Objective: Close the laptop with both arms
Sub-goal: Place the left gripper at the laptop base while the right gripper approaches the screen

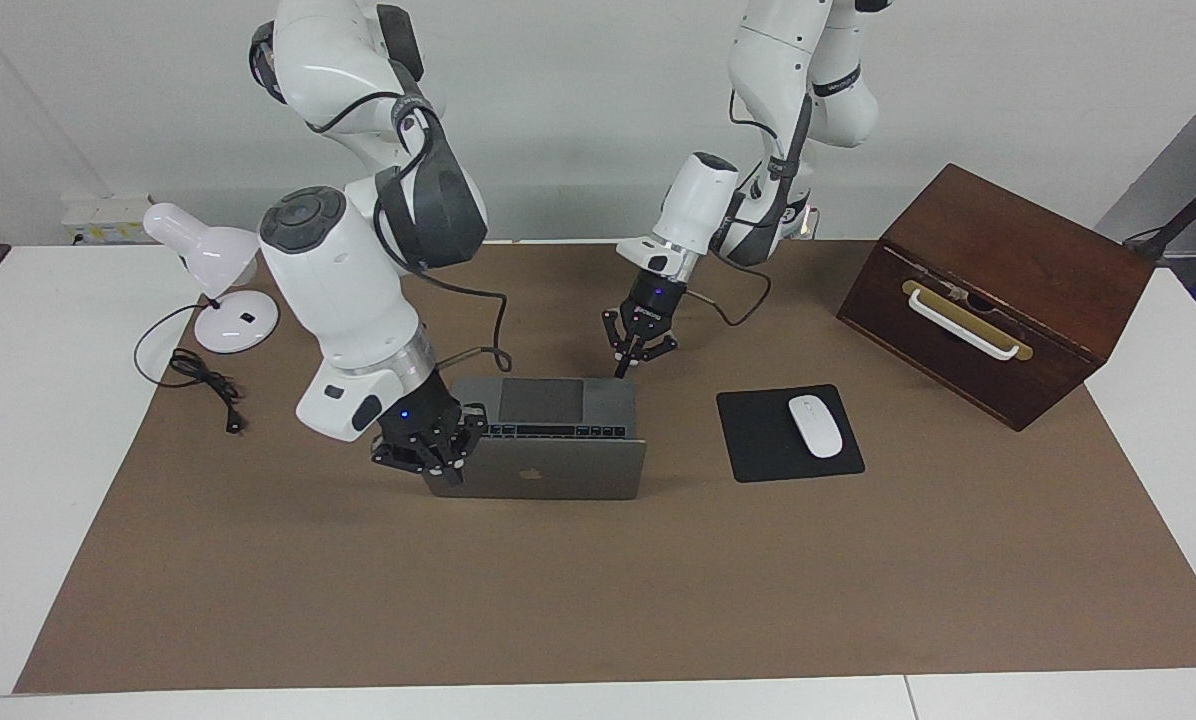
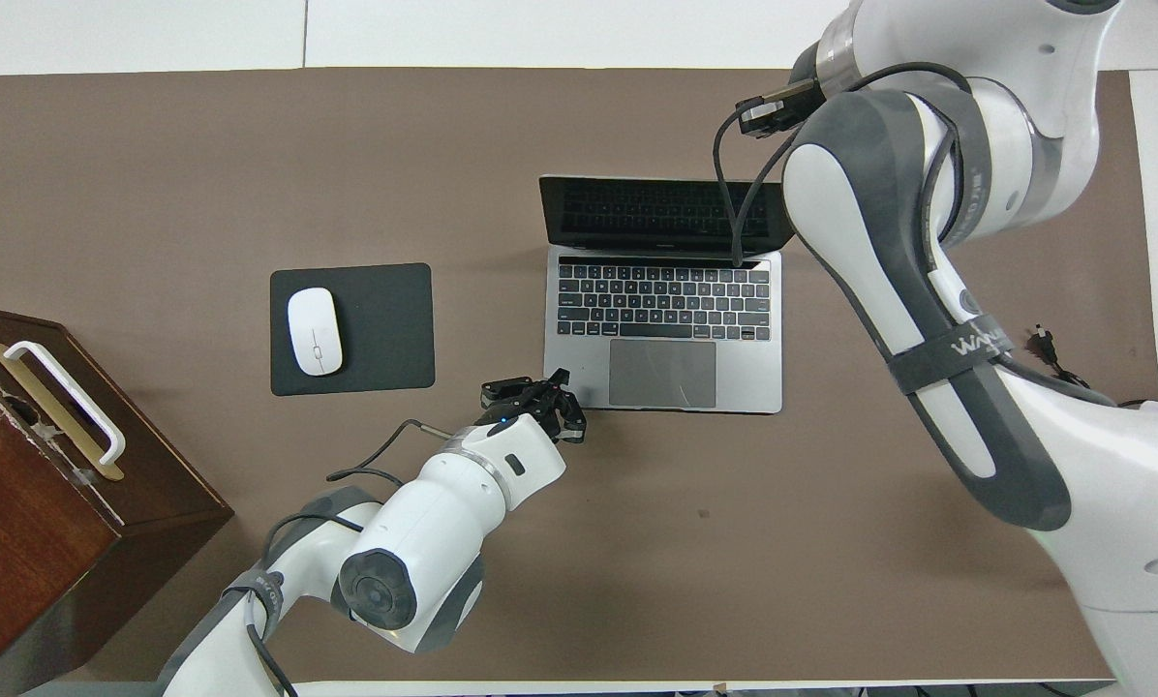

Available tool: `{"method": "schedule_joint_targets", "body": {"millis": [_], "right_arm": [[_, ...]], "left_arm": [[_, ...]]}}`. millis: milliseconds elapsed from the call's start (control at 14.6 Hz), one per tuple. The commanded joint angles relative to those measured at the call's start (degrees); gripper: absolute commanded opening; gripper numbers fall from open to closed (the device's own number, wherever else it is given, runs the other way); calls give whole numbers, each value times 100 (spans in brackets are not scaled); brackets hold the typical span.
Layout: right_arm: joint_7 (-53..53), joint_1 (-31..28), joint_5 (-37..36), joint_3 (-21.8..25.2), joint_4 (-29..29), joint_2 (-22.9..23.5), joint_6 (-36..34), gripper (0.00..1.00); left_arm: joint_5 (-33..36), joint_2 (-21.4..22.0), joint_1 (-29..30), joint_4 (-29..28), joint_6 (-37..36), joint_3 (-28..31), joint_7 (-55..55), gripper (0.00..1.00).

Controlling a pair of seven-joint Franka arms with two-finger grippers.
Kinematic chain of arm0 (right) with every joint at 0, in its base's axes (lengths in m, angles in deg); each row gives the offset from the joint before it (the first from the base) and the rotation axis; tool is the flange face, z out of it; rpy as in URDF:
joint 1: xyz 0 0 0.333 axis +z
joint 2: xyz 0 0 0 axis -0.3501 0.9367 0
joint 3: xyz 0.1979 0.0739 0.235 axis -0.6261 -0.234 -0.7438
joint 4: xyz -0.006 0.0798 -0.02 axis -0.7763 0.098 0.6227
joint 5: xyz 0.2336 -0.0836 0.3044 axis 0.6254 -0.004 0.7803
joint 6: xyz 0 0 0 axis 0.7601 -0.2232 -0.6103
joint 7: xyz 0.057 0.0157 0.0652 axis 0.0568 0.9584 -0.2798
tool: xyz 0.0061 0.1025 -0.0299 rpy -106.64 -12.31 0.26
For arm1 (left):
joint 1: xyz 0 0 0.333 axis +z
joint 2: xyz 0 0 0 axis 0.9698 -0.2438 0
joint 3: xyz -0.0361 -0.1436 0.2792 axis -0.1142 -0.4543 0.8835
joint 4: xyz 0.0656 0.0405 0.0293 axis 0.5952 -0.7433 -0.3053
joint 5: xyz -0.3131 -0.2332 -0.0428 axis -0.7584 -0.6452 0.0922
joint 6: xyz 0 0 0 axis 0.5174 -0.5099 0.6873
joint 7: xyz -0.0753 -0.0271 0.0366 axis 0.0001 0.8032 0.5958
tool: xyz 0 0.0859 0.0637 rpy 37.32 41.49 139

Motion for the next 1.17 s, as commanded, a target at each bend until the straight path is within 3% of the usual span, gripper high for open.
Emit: {"method": "schedule_joint_targets", "body": {"millis": [0,343,687,1099], "right_arm": [[69,12,184,-18,18,19,74,0],[78,179,184,-18,184,10,48,0],[69,170,184,-18,246,1,-5,0],[69,179,219,-70,720,-209,-92,0]], "left_arm": [[-55,-374,-110,76,438,90,229,0],[-55,-761,-110,137,675,90,520,0],[-55,-814,-102,129,676,90,756,0],[-55,-902,39,129,684,90,1495,0]]}}
